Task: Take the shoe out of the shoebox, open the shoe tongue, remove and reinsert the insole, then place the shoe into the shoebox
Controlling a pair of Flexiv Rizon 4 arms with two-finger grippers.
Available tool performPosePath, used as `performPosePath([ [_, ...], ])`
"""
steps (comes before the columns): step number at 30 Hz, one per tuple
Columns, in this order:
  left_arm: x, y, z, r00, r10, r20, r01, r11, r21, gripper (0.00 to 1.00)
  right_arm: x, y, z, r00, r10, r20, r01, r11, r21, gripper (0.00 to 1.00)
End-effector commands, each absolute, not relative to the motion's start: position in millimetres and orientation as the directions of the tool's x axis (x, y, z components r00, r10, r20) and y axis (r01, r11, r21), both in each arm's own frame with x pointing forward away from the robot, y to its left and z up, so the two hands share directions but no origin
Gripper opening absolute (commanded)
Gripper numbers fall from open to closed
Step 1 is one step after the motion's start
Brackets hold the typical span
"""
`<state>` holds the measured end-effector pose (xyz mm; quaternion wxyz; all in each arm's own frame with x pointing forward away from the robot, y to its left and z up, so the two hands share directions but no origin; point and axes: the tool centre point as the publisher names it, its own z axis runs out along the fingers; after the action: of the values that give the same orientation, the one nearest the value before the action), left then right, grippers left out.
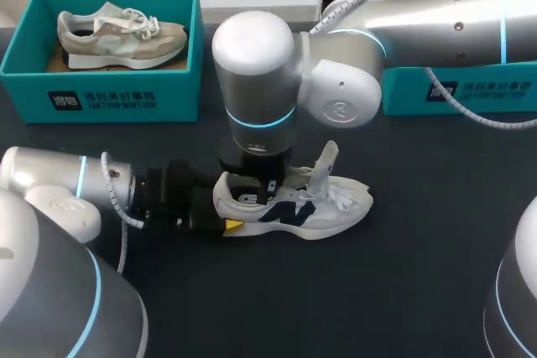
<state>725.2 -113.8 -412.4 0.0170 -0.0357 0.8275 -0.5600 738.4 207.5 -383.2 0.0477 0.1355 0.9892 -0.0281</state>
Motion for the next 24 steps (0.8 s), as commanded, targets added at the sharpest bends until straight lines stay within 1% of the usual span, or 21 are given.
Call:
performPosePath([
  [1, 724.5, -114.2, -412.9, -0.997, -0.08, 0.011, -0.04, 0.369, -0.928, 0.0, 734.0, 203.2, -378.3, -0.953, 0.274, -0.126, 0.28, 0.959, -0.036, 0.0],
  [8, 724.5, -114.2, -412.9, -0.997, -0.08, 0.011, -0.04, 0.369, -0.928, 0.0, 749.5, 202.9, -379.8, -0.95, 0.27, -0.156, 0.28, 0.959, -0.049, 0.0],
  [9, 724.5, -114.2, -412.9, -0.997, -0.08, 0.011, -0.04, 0.369, -0.928, 0.0, 751.5, 203.5, -380.4, -0.951, 0.265, -0.158, 0.276, 0.96, -0.046, 0.24],
  [10, 724.5, -114.2, -412.9, -0.997, -0.08, 0.011, -0.04, 0.369, -0.928, 0.0, 753.3, 204.0, -381.4, -0.952, 0.262, -0.158, 0.272, 0.961, -0.045, 0.33],
  [12, 724.5, -114.2, -412.9, -0.997, -0.08, 0.011, -0.04, 0.369, -0.928, 0.0, 756.6, 205.6, -383.0, -0.953, 0.256, -0.16, 0.266, 0.963, -0.048, 0.43],
  [17, 724.5, -114.2, -412.9, -0.997, -0.08, 0.011, -0.04, 0.369, -0.928, 0.0, 763.2, 207.8, -395.6, -0.962, 0.23, -0.149, 0.24, 0.97, -0.049, 0.45],
  [20, 724.5, -114.2, -412.9, -0.997, -0.08, 0.011, -0.04, 0.369, -0.928, 0.0, 762.3, 209.0, -404.3, -0.967, 0.224, -0.125, 0.231, 0.972, -0.045, 0.39],
  [22, 724.5, -114.2, -412.9, -0.997, -0.08, 0.011, -0.04, 0.369, -0.928, 0.0, 759.4, 209.7, -410.6, -0.969, 0.223, -0.103, 0.228, 0.973, -0.04, 0.39],
  [24, 724.5, -114.2, -412.9, -0.997, -0.08, 0.011, -0.04, 0.369, -0.928, 0.0, 754.9, 211.7, -415.6, -0.971, 0.225, -0.084, 0.228, 0.973, -0.032, 0.33],
])
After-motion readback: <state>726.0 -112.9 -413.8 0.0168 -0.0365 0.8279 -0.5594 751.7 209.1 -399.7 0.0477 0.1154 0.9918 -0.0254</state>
